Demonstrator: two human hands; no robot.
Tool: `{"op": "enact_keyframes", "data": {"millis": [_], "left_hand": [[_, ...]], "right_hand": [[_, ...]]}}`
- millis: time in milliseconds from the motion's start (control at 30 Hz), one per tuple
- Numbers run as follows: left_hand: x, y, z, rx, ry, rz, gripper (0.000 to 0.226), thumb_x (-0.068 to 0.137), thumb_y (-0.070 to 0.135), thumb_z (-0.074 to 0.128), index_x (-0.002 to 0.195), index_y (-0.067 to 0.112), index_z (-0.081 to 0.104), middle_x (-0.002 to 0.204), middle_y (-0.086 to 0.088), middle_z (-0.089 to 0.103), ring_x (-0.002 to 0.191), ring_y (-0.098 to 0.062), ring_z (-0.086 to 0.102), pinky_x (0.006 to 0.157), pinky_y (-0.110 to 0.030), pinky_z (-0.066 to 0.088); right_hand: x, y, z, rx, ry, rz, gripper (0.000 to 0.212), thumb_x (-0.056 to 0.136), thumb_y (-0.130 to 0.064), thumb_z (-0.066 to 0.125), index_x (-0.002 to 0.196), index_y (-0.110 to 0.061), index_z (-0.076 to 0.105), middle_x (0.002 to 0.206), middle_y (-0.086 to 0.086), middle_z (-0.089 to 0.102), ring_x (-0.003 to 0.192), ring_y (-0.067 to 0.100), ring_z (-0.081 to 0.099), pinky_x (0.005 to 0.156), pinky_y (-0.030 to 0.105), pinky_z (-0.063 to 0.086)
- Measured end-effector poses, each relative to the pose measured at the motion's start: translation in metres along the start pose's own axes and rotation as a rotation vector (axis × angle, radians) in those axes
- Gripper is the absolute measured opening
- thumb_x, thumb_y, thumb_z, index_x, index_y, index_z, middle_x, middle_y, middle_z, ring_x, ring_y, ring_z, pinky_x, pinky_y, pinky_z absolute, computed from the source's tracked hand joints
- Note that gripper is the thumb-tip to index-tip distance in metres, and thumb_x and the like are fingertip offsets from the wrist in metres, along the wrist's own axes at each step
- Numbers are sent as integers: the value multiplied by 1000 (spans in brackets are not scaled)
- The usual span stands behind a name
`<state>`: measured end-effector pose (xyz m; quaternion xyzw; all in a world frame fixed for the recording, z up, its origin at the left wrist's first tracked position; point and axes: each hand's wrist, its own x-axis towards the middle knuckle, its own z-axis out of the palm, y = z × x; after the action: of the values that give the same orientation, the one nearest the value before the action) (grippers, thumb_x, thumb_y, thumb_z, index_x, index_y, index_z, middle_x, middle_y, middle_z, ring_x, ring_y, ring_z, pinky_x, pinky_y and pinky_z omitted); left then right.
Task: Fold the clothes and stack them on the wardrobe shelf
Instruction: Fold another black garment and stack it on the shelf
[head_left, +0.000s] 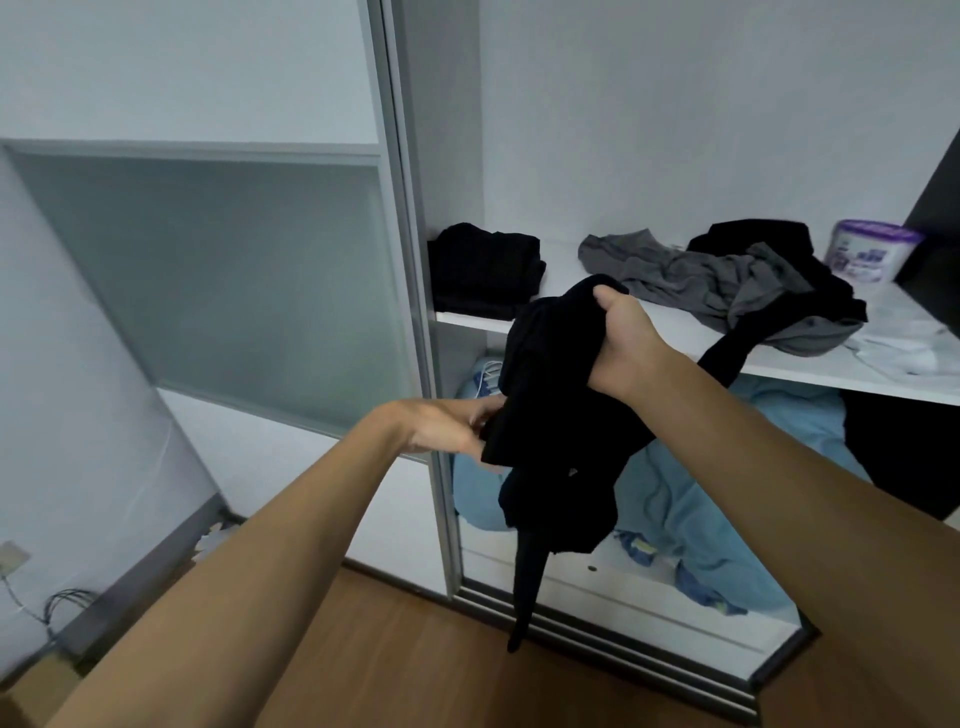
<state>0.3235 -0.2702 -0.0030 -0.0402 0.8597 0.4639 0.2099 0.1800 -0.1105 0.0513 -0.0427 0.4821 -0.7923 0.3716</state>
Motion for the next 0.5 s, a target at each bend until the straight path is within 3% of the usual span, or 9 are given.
{"op": "enact_keyframes", "data": {"millis": [67,100,167,233,300,400,467,500], "left_hand": [[2,0,6,-25,0,22,64,89,9,72,129,44,37,120,27,56,111,11,53,89,-12,47],[3,0,8,-23,73,45,49,91,8,70,119,42,48,106,26,63,102,7,60,85,-13,50],[2,3,8,-10,298,88,20,95,6,60,86,24,59,80,10,63,82,-5,63,81,-19,51],[1,2,2,-74,459,127,26,99,10,52,75,17,61,75,1,58,76,-10,61,83,-28,52],[-4,6,-6,-200,543,177,27,101,18,49,81,14,66,74,1,57,72,-13,56,78,-31,49],[-9,19,-18,-458,672,244,34,91,21,54,109,-5,65,90,-9,60,79,-18,52,70,-29,40],[-10,26,-25,-560,767,238,38,87,21,53,113,-1,68,97,-11,68,82,-25,62,71,-28,47],[-10,29,-27,-583,788,231,36,89,21,51,112,5,72,101,-11,74,87,-26,68,74,-29,51]], "right_hand": [[-1,-2,2,33,-20,-8,31,99,-32,49,98,-7,68,86,13,77,77,30,76,68,42,62],[-2,-3,3,35,-20,-13,30,99,-31,49,95,-7,67,85,13,76,76,30,76,67,43,62],[-3,-7,2,21,-9,-20,29,98,-30,50,100,-8,67,95,13,75,82,30,75,69,44,62],[-1,-12,-2,11,36,-18,34,99,-32,50,114,-7,68,111,14,74,95,30,74,71,44,62],[3,-16,-9,-37,82,-4,38,99,-34,50,120,-7,67,118,14,72,104,32,71,77,43,60],[8,-17,-20,-238,135,9,32,97,-26,53,119,-8,67,119,13,70,107,32,69,92,50,56],[9,-15,-27,-416,175,27,25,94,-18,55,111,-5,69,106,15,70,93,32,70,88,48,58],[9,-14,-31,-493,196,38,19,92,-13,55,101,-5,69,94,15,69,81,31,69,79,43,59]]}}
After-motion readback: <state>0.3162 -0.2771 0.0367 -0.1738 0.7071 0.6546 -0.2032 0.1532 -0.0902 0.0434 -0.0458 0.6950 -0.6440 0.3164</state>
